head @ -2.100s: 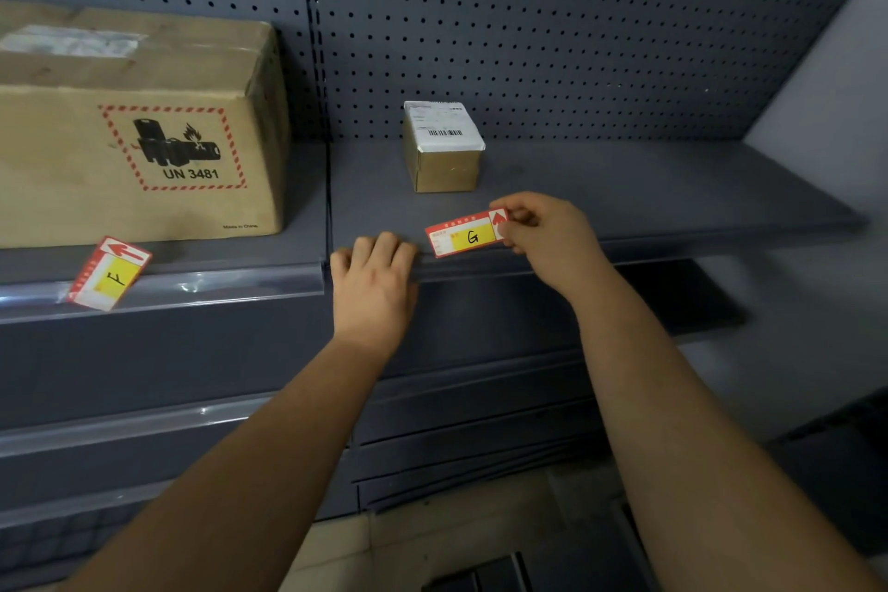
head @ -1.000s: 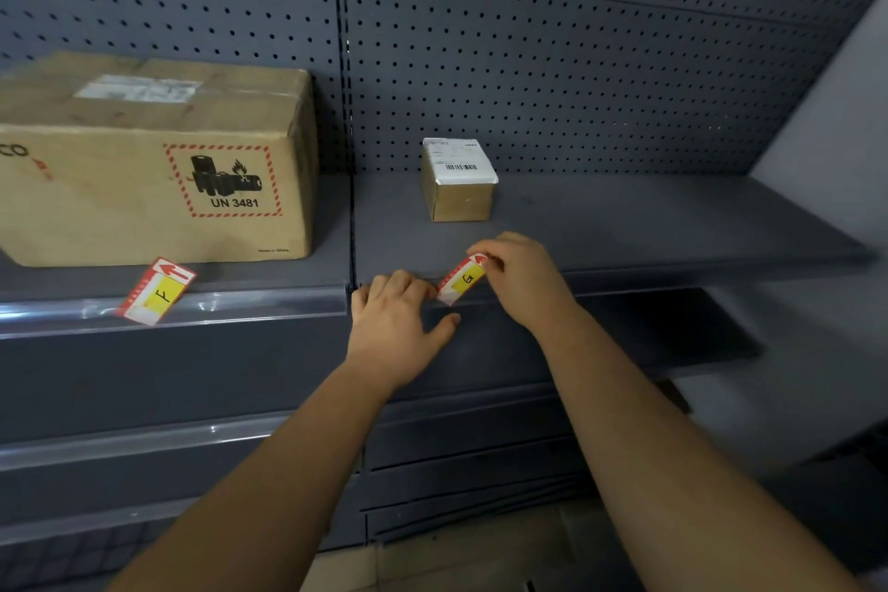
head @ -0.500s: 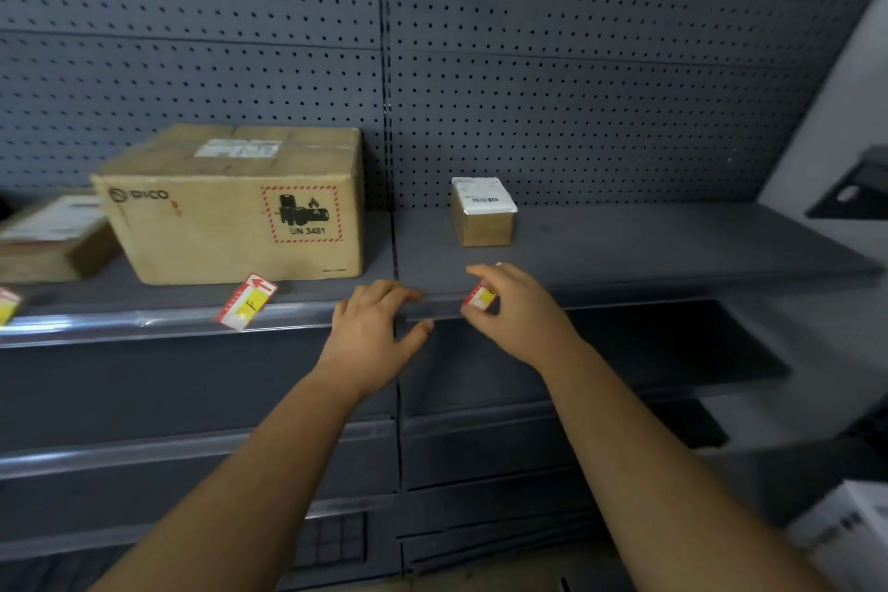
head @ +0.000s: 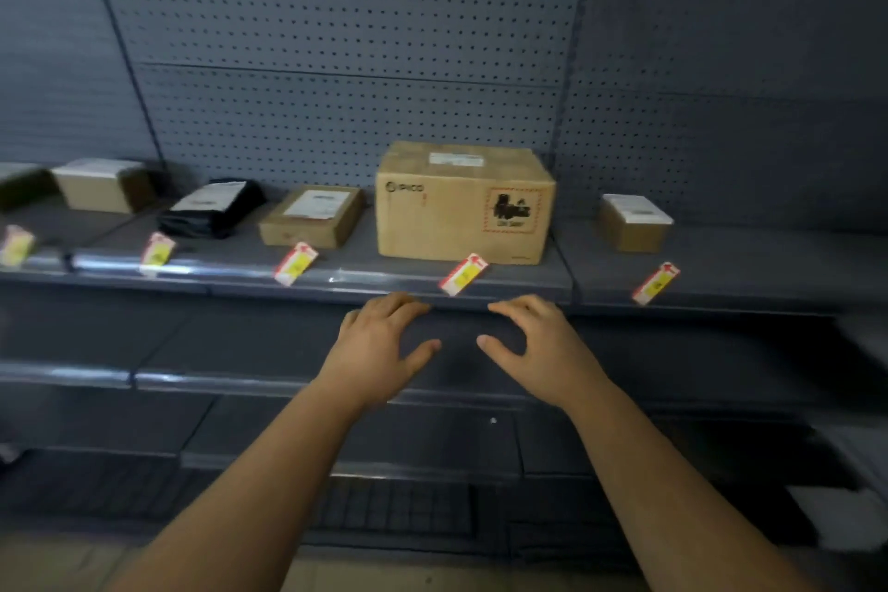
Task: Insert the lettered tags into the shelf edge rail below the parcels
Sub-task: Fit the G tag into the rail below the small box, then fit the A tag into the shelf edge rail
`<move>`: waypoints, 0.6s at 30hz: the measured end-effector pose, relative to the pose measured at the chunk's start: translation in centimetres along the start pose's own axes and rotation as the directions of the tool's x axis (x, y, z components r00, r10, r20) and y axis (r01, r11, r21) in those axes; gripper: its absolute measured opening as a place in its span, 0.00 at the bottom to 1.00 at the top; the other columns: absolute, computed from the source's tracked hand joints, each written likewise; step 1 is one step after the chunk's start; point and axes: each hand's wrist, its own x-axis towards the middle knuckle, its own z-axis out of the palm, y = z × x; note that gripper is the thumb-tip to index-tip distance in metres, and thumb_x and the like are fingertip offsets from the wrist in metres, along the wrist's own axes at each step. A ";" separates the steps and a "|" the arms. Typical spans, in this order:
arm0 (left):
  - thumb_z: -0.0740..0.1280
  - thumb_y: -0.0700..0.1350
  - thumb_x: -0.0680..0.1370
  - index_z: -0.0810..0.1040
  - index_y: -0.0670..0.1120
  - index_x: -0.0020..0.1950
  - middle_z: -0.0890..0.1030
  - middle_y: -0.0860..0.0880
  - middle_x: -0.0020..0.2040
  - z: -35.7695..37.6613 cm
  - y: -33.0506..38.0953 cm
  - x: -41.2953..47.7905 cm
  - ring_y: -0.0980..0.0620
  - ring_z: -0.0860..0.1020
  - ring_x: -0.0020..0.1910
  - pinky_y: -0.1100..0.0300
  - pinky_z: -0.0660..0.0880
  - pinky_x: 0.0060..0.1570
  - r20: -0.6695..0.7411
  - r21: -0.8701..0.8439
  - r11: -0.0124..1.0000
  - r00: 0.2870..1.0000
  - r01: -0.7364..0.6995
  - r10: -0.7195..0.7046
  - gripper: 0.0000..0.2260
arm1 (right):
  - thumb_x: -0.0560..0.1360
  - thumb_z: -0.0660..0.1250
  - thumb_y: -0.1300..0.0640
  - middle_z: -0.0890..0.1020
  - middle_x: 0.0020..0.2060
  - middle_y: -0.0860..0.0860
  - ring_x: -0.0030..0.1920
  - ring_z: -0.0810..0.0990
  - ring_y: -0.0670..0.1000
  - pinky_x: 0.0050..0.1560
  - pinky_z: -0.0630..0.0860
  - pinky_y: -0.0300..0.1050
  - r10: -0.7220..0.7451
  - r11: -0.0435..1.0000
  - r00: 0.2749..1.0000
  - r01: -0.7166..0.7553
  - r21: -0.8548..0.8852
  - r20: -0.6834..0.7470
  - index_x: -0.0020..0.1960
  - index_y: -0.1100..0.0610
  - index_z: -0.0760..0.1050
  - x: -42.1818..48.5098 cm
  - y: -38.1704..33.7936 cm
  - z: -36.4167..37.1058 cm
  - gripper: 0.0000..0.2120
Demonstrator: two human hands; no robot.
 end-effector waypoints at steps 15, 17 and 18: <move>0.62 0.62 0.74 0.72 0.53 0.66 0.72 0.53 0.66 -13.3 -22.3 -15.9 0.51 0.67 0.67 0.48 0.64 0.65 -0.130 0.050 0.939 0.934 0.341 -0.332 0.23 | 0.75 0.63 0.38 0.68 0.63 0.40 0.65 0.65 0.43 0.62 0.65 0.39 -0.288 0.954 0.939 0.265 0.138 0.190 0.70 0.45 0.69 5.7 -24.8 17.4 0.25; 0.63 0.61 0.75 0.71 0.54 0.66 0.71 0.54 0.66 -14.5 -25.3 -17.4 0.52 0.67 0.67 0.48 0.64 0.63 -0.140 0.079 0.920 0.918 0.383 -0.370 0.21 | 0.75 0.63 0.39 0.68 0.63 0.40 0.65 0.65 0.43 0.63 0.65 0.40 -0.327 0.940 0.921 0.294 0.172 0.212 0.70 0.45 0.69 7.2 -27.4 20.3 0.25; 0.62 0.61 0.75 0.71 0.54 0.66 0.71 0.55 0.66 -15.1 -26.9 -18.1 0.52 0.66 0.67 0.49 0.64 0.63 -0.141 0.095 0.909 0.910 0.406 -0.391 0.21 | 0.75 0.63 0.39 0.68 0.63 0.40 0.66 0.65 0.44 0.64 0.66 0.41 -0.347 0.932 0.912 0.308 0.191 0.221 0.70 0.45 0.69 8.0 -28.7 21.9 0.25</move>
